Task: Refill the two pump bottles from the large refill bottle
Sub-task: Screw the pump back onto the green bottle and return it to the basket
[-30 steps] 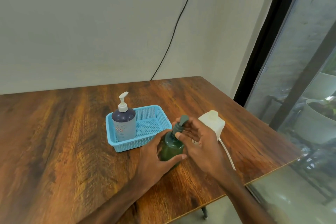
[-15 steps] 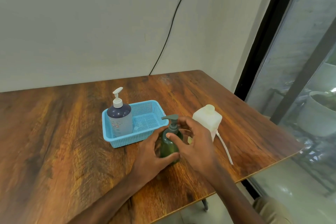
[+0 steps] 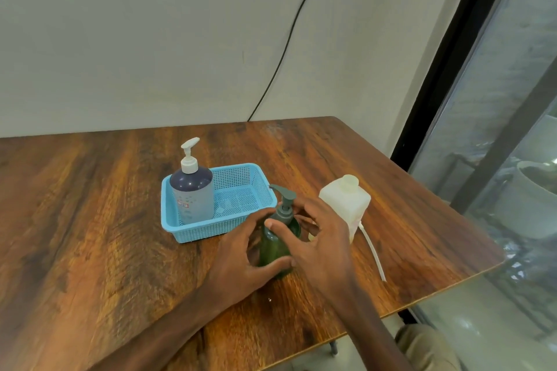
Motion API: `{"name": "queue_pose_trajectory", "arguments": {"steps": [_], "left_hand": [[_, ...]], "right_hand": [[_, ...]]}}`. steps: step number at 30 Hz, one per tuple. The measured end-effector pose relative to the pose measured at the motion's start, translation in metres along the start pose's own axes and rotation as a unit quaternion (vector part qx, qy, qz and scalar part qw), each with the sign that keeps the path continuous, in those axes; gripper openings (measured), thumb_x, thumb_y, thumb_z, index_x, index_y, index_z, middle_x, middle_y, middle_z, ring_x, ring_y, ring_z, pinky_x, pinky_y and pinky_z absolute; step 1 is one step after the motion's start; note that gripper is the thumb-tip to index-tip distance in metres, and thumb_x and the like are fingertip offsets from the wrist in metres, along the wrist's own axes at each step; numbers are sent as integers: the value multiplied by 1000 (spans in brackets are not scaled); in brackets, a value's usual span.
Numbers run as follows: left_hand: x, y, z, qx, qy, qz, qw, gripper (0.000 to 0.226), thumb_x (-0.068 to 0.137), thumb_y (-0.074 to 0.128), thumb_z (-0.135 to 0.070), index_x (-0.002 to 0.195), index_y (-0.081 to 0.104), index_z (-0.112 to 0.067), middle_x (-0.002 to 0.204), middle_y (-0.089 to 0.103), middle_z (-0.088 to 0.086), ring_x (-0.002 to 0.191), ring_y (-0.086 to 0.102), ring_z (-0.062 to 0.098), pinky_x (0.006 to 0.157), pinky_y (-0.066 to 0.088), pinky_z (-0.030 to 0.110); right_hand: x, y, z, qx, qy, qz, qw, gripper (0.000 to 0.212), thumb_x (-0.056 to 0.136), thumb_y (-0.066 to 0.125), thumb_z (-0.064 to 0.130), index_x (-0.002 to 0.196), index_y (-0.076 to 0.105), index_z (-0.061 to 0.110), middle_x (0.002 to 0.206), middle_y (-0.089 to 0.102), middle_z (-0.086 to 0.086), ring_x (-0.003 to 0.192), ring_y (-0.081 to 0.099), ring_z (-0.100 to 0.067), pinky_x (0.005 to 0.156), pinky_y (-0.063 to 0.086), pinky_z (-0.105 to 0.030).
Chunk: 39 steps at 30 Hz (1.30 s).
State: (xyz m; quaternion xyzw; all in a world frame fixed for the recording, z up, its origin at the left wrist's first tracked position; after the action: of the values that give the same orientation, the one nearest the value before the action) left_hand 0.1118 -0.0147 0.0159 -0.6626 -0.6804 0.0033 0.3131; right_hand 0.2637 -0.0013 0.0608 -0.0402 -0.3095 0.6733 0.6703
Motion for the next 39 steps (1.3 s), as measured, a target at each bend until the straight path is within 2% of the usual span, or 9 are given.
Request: {"name": "queue_pose_trajectory", "arguments": {"steps": [4, 9, 13, 18, 21, 24, 29, 35, 39], "left_hand": [[-2, -16, -18, -7, 76, -36, 996, 65, 90, 73, -29, 149, 46, -20, 149, 55, -9, 140, 52, 14, 112, 45, 29], [-3, -21, -21, -39, 83, -63, 994, 50, 93, 63, -36, 138, 56, -17, 138, 63, -6, 132, 59, 23, 105, 52, 47], [2, -15, -25, -18, 59, -70, 996, 46, 87, 69, -48, 128, 61, -28, 128, 67, -14, 123, 63, 17, 100, 55, 43], [21, -13, -33, 41, 51, -102, 993, 51, 79, 77, -62, 117, 67, -29, 114, 70, -20, 110, 66, 6, 89, 57, 20], [33, -14, -38, 52, 66, -98, 992, 46, 77, 86, -52, 110, 73, -23, 108, 74, -15, 103, 70, 10, 86, 60, 28], [42, -14, -42, 29, 74, -62, 995, 33, 74, 93, -36, 101, 80, -23, 101, 77, -12, 99, 73, 15, 86, 60, 35], [43, -13, -40, -20, 67, -13, 997, 38, 72, 93, -27, 107, 81, -20, 103, 79, -14, 101, 74, 7, 87, 58, 22], [42, -15, -34, -4, 57, 16, 998, 42, 78, 88, -33, 118, 77, -25, 115, 76, -18, 110, 70, 2, 95, 60, 41], [40, -13, -33, -60, 63, 80, 993, 35, 89, 78, -12, 122, 72, -21, 119, 76, -10, 117, 70, 9, 99, 58, 35]], "right_hand": [[-2, 9, -12, 25, 4, -4, 1000, 35, 84, 74, 57, 115, 67, 43, 112, 64, 28, 108, 59, 6, 89, 57, -24], [-14, 25, -16, 93, -3, 49, 995, 38, 89, 74, 46, 122, 57, 44, 116, 63, 36, 110, 59, 14, 83, 49, -5], [-16, 32, -25, 82, -13, 58, 995, 58, 84, 80, 46, 132, 48, 45, 125, 62, 30, 115, 59, 11, 87, 48, -4], [-17, 34, -35, 82, -18, 44, 996, 61, 82, 80, 44, 133, 48, 44, 128, 61, 29, 120, 58, 7, 94, 54, -18], [-18, 32, -37, 88, -22, 41, 995, 54, 81, 82, 41, 121, 47, 52, 115, 61, 38, 112, 58, 13, 86, 54, -12], [-13, 28, -39, 110, -32, 37, 993, 60, 80, 85, 30, 122, 48, 54, 118, 62, 34, 113, 62, 7, 91, 58, -23], [-11, 21, -38, 132, -39, 79, 987, 69, 79, 86, 18, 129, 50, 49, 120, 62, 39, 115, 60, 12, 89, 52, -11], [-11, 24, -44, 149, -18, 89, 985, 68, 71, 85, 42, 131, 53, 38, 124, 65, 26, 116, 63, 4, 95, 57, -23], [-13, 26, -45, 148, -14, 89, 985, 77, 74, 87, 37, 139, 47, 46, 134, 61, 29, 124, 58, 6, 100, 53, -21]]}}
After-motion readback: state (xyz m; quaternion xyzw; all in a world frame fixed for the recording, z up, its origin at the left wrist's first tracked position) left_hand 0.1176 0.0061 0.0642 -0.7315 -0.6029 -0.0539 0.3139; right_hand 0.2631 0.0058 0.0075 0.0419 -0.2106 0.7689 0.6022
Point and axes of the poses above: each hand's wrist, its own x-axis towards the middle knuckle, its own y-axis out of the palm, z = x × y, the point moved 7 cm from there along x, towards the middle knuckle
